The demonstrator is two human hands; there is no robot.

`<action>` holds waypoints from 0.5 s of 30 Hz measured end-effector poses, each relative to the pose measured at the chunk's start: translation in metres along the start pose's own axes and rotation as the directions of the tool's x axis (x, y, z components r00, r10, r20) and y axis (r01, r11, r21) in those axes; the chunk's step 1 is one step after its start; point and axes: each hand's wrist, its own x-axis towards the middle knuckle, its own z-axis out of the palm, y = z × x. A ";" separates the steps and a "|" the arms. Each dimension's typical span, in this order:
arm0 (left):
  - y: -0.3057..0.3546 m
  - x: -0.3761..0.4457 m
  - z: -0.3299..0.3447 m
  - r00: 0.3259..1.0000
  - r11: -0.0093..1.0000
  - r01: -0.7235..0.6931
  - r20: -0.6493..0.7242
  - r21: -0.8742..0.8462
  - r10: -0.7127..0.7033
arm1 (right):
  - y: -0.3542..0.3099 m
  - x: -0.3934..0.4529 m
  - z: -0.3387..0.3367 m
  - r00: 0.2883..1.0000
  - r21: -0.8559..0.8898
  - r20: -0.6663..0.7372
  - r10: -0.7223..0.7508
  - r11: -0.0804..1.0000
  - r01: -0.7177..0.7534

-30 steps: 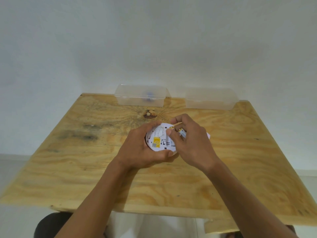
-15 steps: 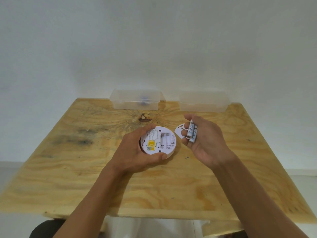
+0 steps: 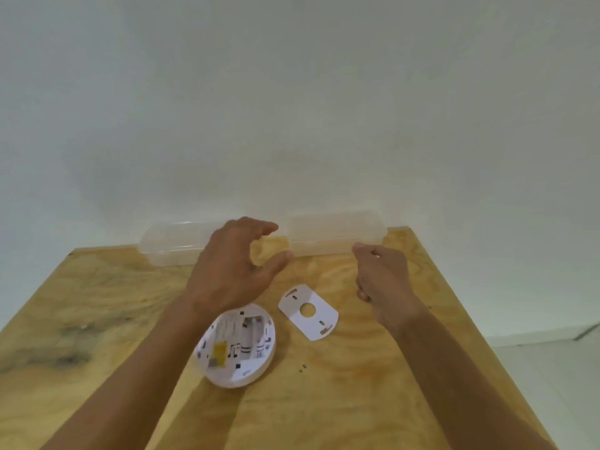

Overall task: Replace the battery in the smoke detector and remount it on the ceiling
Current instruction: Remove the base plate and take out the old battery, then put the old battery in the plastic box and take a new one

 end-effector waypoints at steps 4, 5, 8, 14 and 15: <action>0.019 0.054 0.041 0.969 0.922 -0.165 0.232 0.350 0.085 | -0.001 0.037 -0.008 0.989 0.074 -0.094 0.117 0.991 -0.110; 0.020 0.063 0.051 0.958 0.888 -0.205 0.269 0.412 0.096 | -0.001 0.042 -0.009 0.987 0.091 -0.092 0.131 0.988 -0.123; 0.014 0.080 0.072 0.947 0.823 -0.251 0.304 0.509 0.101 | 0.001 0.053 -0.007 0.987 0.128 -0.075 0.142 0.983 -0.132; -0.003 0.083 0.073 0.951 0.803 -0.274 0.273 0.529 0.144 | 0.003 0.056 0.005 0.981 0.195 -0.063 0.184 0.966 -0.169; -0.007 0.082 0.073 0.952 0.808 -0.273 0.270 0.523 0.147 | 0.003 0.056 0.007 0.980 0.214 -0.050 0.193 0.960 -0.179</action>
